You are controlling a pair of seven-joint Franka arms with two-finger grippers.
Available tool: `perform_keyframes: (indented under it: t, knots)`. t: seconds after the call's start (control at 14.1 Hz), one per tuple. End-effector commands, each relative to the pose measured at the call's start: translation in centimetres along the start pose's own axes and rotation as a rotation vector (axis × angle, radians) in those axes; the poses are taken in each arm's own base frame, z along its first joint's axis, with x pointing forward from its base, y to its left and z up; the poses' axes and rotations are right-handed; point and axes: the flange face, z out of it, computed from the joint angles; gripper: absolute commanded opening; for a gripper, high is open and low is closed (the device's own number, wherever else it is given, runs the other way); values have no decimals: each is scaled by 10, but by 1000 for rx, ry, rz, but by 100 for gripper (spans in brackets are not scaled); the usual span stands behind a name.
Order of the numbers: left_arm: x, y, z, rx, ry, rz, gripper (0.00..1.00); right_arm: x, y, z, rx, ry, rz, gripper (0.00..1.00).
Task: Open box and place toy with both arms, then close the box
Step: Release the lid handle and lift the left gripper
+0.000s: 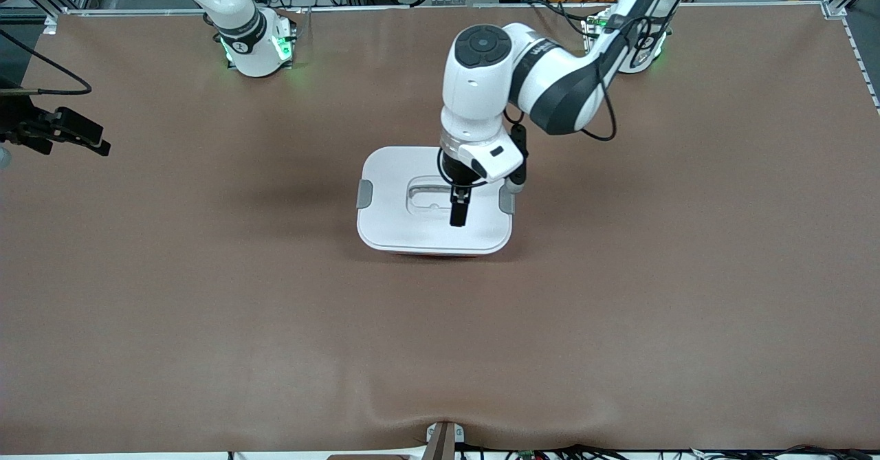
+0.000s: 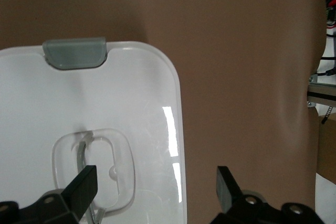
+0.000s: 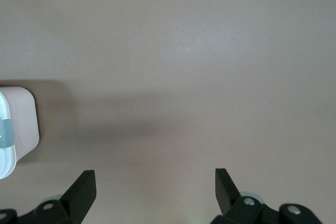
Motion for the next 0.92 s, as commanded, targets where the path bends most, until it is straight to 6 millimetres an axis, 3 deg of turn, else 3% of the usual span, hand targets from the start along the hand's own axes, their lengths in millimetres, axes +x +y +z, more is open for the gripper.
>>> perform_keyframes:
  t: [0.0,0.5,0.85]
  knots:
    - [29,14,-24,-12,18,51,100,3,-2,-4,-1,6,7,100]
    - [100,33,-57,68,86,239,100,3,-3,-4,-2,6,4,100]
    - [168,47,-86,131,90,414,100,4,-4,-3,-2,4,3,100]
